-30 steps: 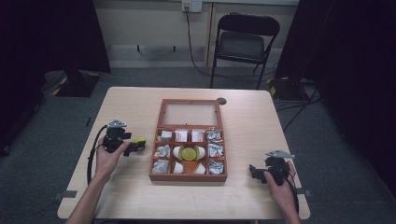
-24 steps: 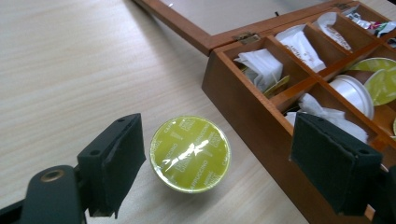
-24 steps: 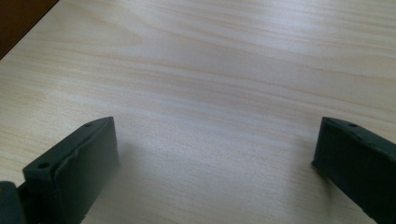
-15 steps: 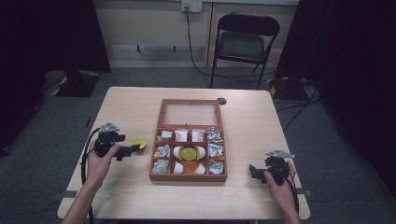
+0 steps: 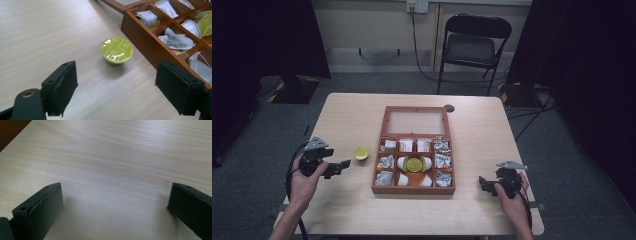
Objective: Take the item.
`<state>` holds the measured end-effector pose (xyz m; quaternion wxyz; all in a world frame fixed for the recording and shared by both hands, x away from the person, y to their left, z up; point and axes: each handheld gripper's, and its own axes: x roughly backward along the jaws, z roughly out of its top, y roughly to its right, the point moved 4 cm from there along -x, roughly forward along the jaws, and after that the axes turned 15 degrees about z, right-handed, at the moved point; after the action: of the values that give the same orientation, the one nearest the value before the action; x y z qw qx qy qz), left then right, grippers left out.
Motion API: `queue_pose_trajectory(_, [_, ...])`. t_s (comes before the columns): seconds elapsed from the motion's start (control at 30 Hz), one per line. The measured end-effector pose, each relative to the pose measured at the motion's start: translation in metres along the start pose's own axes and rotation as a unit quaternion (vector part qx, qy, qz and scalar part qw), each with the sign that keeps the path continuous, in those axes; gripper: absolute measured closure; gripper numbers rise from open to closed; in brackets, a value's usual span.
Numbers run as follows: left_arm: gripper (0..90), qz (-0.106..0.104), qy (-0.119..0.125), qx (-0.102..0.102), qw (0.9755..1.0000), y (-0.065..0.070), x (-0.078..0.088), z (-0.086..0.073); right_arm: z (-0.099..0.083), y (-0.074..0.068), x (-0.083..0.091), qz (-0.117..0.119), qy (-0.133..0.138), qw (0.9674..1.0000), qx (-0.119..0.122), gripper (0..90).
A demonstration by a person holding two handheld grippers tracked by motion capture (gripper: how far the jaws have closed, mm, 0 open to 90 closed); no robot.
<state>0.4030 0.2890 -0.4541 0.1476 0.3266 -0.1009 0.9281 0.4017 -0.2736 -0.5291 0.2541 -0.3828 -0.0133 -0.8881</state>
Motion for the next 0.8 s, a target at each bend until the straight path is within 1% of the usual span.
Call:
queue_pose_trajectory(0.03, [17.7, 0.007, 0.0, 0.001, 1.0, -0.002, 0.001, -0.003, 0.0, 0.0, 0.0, 0.0, 0.0, 1.0, 0.0, 0.0])
queue_pose_trajectory(0.1, [17.8, 0.013, -0.003, 0.012, 0.9998, -0.006, 0.001, -0.012, 0.0, 0.0, 0.0, 0.0, 0.0, 1.0, 0.0, 0.0])
queue_pose_trajectory(0.13, [18.0, 0.018, -0.006, 0.014, 0.9997, -0.009, 0.001, -0.016, 0.0, 0.0, 0.0, 0.0, 0.0, 1.0, 0.0, 0.0])
queue_pose_trajectory(0.2, [18.1, 0.026, -0.015, 0.026, 0.9992, -0.017, 0.0, -0.024, 0.0, 0.0, 0.0, 0.0, 0.0, 1.0, 0.0, 0.0])
queue_pose_trajectory(0.33, [17.6, 0.045, -0.027, 0.042, 0.9977, -0.028, -0.002, -0.034, 0.0, 0.0, 0.0, 0.0, 0.0, 1.0, 0.0, 0.0])
queue_pose_trajectory(0.4, [17.6, 0.047, -0.032, 0.049, 0.9972, -0.034, -0.004, -0.04, 0.0, 0.0, 0.0, 0.0, 0.0, 1.0, 0.0, 0.0])
queue_pose_trajectory(0.47, [17.5, 0.054, -0.036, 0.044, 0.997, -0.037, -0.006, -0.045, 0.0, 0.0, 0.0, 0.0, 0.0, 1.0, 0.0, 0.0])
queue_pose_trajectory(0.53, [17.5, 0.057, -0.048, 0.034, 0.9967, -0.038, -0.008, -0.049, 0.0, 0.0, 0.0, 0.0, 0.0, 1.0, 0.0, 0.0])
queue_pose_trajectory(0.57, [17.5, 0.06, -0.042, 0.042, 0.9964, -0.038, -0.01, -0.051, 0.0, 0.0, 0.0, 0.0, 0.0, 1.0, 0.0, 0.0])
queue_pose_trajectory(0.6, [17.5, 0.063, -0.044, 0.045, 0.996, -0.039, -0.011, -0.053, 0.0, 0.0, 0.0, 0.0, 0.0, 1.0, 0.0, 0.0])
queue_pose_trajectory(0.67, [17.5, 0.067, -0.055, 0.039, 0.9955, -0.039, -0.015, -0.057, 0.0, 0.0, 0.0, 0.0, 0.0, 1.0, 0.0, 0.0])
queue_pose_trajectory(0.7, [17.5, 0.065, -0.059, 0.044, 0.9952, -0.038, -0.018, -0.059, 0.0, 0.0, 0.0, 0.0, 0.0, 1.0, 0.0, 0.0])
queue_pose_trajectory(0.73, [17.5, 0.064, -0.071, 0.038, 0.9947, -0.039, -0.02, -0.061, 0.0, 0.0, 0.0, 0.0, 0.0, 1.0, 0.0, 0.0])
queue_pose_trajectory(0.77, [17.5, 0.066, -0.07, 0.034, 0.9948, -0.04, -0.022, -0.062, 0.0, 0.0, 0.0, 0.0, 0.0, 1.0, 0.0, 0.0])
queue_pose_trajectory(0.8, [17.5, 0.069, -0.066, 0.036, 0.9948, -0.041, -0.024, -0.063, 0.0, 0.0, 0.0, 0.0, 0.0, 1.0, 0.0, 0.0])
